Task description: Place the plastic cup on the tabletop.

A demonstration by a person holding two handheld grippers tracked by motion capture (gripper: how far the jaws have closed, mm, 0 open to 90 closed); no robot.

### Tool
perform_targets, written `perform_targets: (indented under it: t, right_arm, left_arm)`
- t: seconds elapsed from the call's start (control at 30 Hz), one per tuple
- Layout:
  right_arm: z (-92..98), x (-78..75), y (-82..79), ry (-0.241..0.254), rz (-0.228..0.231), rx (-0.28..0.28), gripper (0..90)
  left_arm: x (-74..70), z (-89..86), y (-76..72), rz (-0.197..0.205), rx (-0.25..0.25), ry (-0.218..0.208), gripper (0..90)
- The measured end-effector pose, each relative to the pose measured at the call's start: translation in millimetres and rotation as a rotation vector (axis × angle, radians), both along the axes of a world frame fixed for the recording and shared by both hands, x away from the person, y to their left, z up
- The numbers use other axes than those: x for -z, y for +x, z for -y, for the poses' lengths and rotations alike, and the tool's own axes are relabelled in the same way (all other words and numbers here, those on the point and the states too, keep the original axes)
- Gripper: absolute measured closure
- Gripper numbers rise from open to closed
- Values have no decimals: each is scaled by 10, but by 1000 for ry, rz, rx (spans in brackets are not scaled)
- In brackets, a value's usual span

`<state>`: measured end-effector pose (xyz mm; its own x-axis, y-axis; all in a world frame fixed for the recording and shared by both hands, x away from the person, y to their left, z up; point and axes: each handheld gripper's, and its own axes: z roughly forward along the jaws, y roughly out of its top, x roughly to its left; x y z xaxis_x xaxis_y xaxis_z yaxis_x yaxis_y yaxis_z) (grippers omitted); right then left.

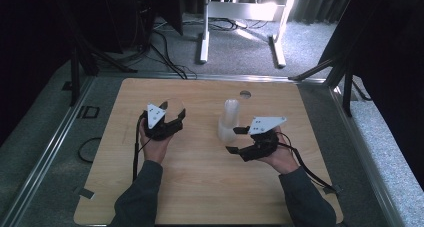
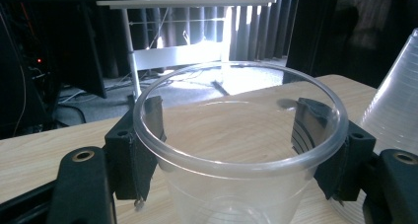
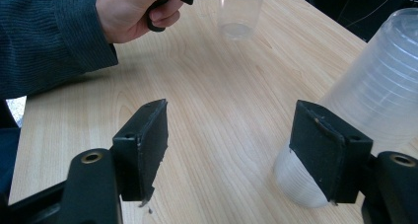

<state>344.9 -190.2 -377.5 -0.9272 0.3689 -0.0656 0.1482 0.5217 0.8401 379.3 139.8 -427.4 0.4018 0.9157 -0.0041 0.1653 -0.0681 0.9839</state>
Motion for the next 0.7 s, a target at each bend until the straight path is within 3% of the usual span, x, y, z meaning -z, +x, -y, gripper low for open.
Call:
perform_targets:
  t: [0.7]
  right_arm:
    - [-16, 21, -7, 0, -2, -6, 304]
  left_arm:
    - [77, -91, 62, -21, -30, 2, 287]
